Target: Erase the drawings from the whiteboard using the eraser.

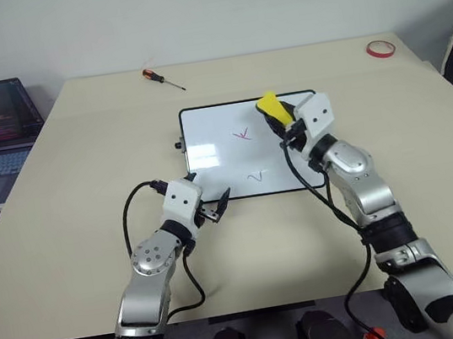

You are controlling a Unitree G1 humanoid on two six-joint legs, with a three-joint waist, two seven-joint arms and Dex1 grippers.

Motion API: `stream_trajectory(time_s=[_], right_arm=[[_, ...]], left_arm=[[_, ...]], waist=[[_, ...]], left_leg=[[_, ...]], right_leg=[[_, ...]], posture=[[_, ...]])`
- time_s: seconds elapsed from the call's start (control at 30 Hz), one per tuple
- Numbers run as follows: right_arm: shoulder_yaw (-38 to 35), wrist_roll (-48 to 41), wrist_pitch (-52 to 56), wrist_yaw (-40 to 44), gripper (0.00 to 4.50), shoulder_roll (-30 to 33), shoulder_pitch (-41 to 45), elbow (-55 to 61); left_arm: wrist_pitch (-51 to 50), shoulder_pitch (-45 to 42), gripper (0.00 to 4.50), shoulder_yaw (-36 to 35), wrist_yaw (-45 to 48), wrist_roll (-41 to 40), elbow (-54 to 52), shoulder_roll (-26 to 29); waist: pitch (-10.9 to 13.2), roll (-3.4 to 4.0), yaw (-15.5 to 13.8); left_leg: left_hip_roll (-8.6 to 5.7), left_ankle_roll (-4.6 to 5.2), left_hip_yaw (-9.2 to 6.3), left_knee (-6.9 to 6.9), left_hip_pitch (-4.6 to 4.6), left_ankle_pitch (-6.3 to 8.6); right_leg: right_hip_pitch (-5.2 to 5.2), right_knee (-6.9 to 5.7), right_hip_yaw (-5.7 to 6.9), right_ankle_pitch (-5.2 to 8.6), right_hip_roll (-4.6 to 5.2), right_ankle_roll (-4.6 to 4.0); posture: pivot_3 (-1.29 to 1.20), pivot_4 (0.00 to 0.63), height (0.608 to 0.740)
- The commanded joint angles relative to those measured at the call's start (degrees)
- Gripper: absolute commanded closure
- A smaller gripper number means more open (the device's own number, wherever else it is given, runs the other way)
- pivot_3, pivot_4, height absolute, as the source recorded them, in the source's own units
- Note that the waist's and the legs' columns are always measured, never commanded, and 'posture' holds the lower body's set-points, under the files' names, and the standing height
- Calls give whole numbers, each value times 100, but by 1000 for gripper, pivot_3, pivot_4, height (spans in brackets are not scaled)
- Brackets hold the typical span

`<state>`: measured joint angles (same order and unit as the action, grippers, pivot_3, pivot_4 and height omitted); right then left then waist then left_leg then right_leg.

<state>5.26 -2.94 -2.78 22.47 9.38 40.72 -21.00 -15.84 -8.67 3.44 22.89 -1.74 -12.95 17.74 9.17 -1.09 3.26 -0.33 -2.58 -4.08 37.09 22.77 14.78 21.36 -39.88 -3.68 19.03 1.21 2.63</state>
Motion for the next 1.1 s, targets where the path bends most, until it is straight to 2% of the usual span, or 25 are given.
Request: stream_trajectory(time_s=[0.03, 0.27, 0.57, 0.7, 1.0, 1.1], right_arm=[[158, 178, -487, 135, 3209, -133, 404, -768], [485, 755, -178, -17, 3209, -142, 793, -1929], [309, 777, -259, -367, 3209, -156, 1054, -2234], [314, 834, -372, -507, 3209, -162, 1178, -2363], [1103, 987, -145, 880, 3209, -274, 468, -1783], [1071, 994, -41, 849, 3209, -231, 455, -1726]], left_arm=[[9, 52, 0, -50, -60, -31, -375, 7], [-194, 321, 0, -95, -153, 7, -815, 63], [-383, 331, 0, -61, -260, 35, -1040, 45], [-385, 299, 0, -55, -260, 21, -1031, 55], [-385, 296, 0, -88, -255, 6, -1011, 72], [-385, 310, 0, -97, -259, 5, -1007, 73]], waist=[[0, 0, -1], [0, 1, 1], [1, 1, 1], [1, 2, 0], [2, 2, 17], [2, 3, 3]], left_leg=[[1, 0, -1, 0, 0, 0], [1, 0, -1, 1, -1, 0], [1, -1, -8, -4, -95, -3], [1, -2, -11, -4, -98, -3], [8, -2, -10, -12, -98, -3], [4, -2, -11, -10, -97, -3]], right_leg=[[0, -1, 1, 0, 0, 0], [-1, -2, -2, 0, 6, 0], [-90, -4, -3, -6, 0, -10], [-95, -3, -2, -6, -3, -10], [-93, 4, -4, -6, -2, -10], [-93, 4, -3, -6, 0, -10]], posture=[[0, 150, 740], [0, 150, 740], [0, 150, 740], [0, 150, 740], [0, 150, 740], [0, 150, 740]])
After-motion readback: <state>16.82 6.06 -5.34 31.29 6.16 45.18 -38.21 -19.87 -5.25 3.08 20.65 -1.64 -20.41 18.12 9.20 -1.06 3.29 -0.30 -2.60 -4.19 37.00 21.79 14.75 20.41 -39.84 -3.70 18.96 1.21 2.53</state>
